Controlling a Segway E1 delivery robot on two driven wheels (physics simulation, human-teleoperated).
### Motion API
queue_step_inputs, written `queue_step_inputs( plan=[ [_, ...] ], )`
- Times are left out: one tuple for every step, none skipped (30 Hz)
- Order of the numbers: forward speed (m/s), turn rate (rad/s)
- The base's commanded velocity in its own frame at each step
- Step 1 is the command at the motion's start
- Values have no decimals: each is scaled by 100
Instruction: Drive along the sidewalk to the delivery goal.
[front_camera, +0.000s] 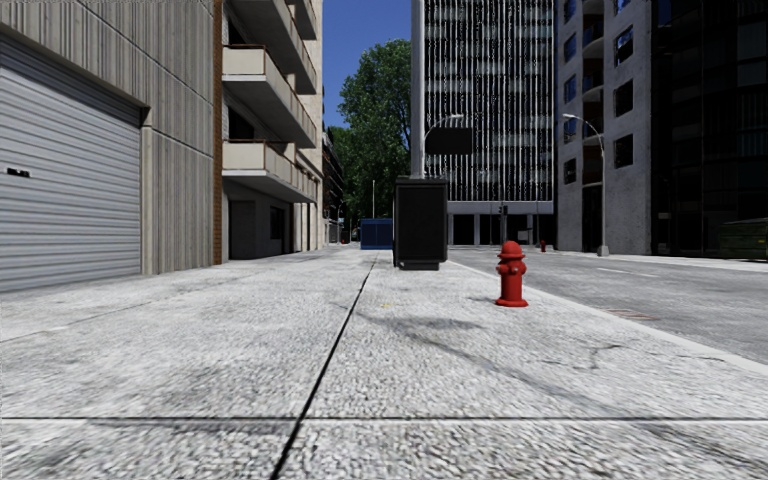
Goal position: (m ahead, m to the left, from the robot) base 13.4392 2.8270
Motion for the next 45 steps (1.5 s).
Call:
queue_step_inputs(
  plan=[
    [200,0],
    [200,0],
    [200,5],
    [200,5],
    [200,12],
    [200,17],
    [200,21],
    [200,26],
    [200,26],
    [200,29],
    [200,31],
    [200,34],
    [200,35],
    [200,35],
    [200,36],
    [200,36],
    [200,36],
    [200,36],
    [200,36],
    [200,36],
    [200,37],
    [200,37],
    [200,37],
    [200,37],
    [200,37],
    [200,37],
    [200,37],
    [200,37],
    [200,37],
    [200,34],
    [200,17],
    [200,0],
    [200,0],
    [200,0],
    [200,0],
    [200,0],
    [200,0],
    [200,0],
    [200,0],
    [200,0],
    [200,0],
    [200,0],
    [200,0],
    [200,0],
    [200,0]
  ],
)
